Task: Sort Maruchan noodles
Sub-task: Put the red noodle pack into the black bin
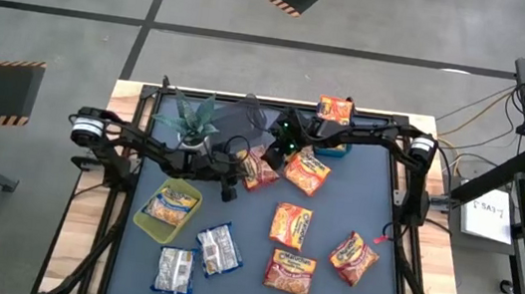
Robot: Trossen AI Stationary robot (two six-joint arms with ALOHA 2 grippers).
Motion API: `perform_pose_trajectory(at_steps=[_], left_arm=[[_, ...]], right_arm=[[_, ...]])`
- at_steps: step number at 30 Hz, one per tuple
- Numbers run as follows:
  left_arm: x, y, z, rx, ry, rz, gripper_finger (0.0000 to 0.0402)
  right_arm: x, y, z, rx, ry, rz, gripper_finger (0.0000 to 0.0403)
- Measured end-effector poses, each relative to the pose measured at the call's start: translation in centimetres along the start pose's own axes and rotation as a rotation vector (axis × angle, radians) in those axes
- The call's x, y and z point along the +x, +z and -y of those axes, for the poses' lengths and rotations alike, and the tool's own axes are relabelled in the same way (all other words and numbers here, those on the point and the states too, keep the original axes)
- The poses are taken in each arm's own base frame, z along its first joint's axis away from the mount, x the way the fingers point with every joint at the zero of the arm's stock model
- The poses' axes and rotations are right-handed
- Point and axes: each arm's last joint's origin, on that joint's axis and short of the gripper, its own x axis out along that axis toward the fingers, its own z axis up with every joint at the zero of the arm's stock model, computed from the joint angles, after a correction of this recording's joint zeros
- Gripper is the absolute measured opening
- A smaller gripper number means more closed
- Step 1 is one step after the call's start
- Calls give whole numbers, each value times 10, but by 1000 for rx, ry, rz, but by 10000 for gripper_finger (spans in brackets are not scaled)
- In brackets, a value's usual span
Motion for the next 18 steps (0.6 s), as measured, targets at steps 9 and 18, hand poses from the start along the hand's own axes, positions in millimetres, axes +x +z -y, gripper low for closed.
perform_pose_trajectory(at_steps=[9, 18], left_arm=[[15, -13, 3, -62, 10, -31, 75], [16, -16, 3, -62, 12, -62, 75]], right_arm=[[2, -5, 1, 3, 1, -4, 313], [2, -6, 1, 11, 4, -4, 313]])
